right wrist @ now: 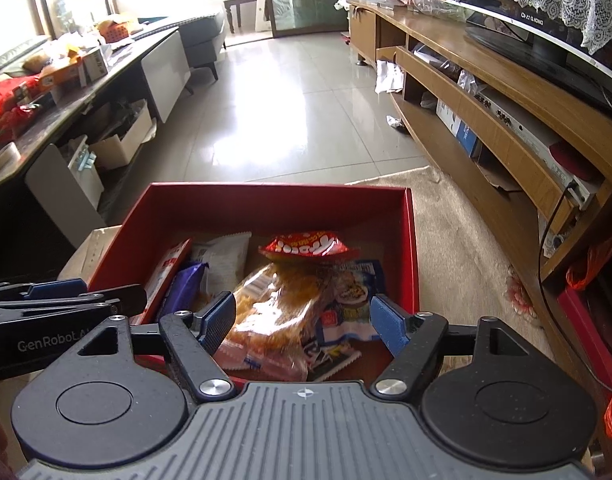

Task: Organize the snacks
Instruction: 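Carry both packs into the red box and open both tools, then grasp the silver foil pack with the left tool while the right tool grasps the steamed cake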

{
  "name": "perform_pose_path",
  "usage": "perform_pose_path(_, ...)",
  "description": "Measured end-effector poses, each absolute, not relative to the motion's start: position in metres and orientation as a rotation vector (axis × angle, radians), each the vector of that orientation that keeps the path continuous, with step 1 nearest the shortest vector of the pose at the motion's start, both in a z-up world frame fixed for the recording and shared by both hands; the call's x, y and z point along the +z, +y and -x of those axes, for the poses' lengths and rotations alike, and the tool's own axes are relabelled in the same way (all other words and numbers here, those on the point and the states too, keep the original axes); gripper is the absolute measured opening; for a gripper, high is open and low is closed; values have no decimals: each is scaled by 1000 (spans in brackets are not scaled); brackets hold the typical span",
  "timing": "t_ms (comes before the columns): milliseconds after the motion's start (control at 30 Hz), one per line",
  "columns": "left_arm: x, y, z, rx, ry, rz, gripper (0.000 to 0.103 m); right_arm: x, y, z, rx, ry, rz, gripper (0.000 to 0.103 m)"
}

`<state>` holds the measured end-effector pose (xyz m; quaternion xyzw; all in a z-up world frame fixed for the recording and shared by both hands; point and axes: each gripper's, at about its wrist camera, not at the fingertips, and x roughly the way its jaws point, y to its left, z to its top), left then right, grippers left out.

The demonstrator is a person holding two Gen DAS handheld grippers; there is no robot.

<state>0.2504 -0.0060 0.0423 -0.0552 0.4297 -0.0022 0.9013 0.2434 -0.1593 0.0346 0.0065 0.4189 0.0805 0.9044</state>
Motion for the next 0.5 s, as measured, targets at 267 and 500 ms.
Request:
perform_pose_path(267,41,-5,-235,-12,898,109,55,36,-160,-226,176,872,-27,80)
perform_pose_path(500,39,-2,-220,-20,907,107,55,32,-157,-213,188,892,-9,81)
